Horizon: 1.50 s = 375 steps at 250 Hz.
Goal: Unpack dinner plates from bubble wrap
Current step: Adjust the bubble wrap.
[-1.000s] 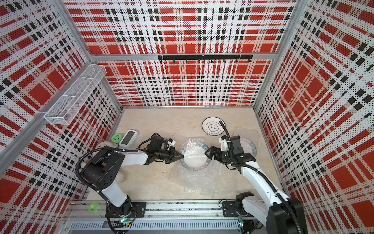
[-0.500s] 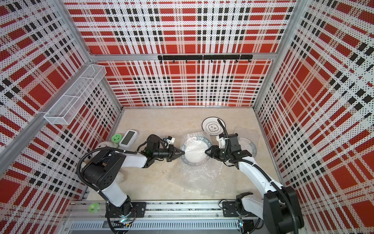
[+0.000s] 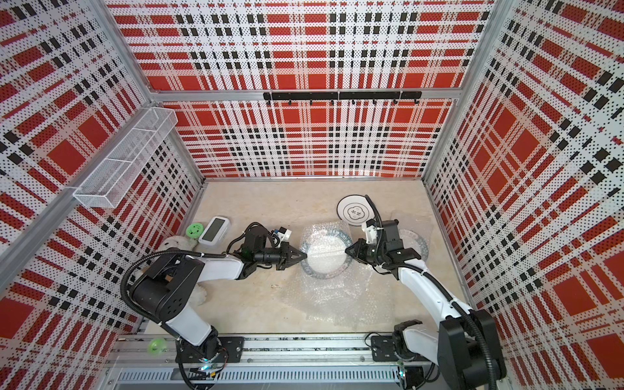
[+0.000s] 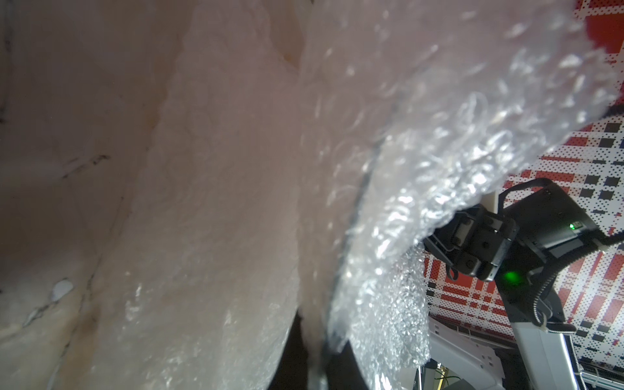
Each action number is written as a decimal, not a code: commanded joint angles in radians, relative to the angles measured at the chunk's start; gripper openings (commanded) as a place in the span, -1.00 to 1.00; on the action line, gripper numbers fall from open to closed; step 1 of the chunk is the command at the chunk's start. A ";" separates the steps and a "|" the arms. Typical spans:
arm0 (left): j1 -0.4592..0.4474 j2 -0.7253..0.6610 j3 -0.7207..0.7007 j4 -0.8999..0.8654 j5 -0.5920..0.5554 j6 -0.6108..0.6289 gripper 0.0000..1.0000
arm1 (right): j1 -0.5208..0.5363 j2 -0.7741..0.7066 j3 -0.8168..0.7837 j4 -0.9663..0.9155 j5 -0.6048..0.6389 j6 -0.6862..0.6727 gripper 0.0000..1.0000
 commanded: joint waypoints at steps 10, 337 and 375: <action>-0.016 -0.022 0.033 -0.018 0.009 0.027 -1.00 | 0.005 -0.037 -0.002 0.066 -0.046 0.024 -0.82; 0.017 -0.432 0.440 -0.859 -0.294 0.241 0.99 | 0.278 -0.158 0.479 -0.446 0.896 -0.397 -1.00; 0.053 -0.387 0.578 -0.796 -0.250 0.138 0.99 | 0.333 -0.159 0.438 -0.151 0.898 -0.562 -1.00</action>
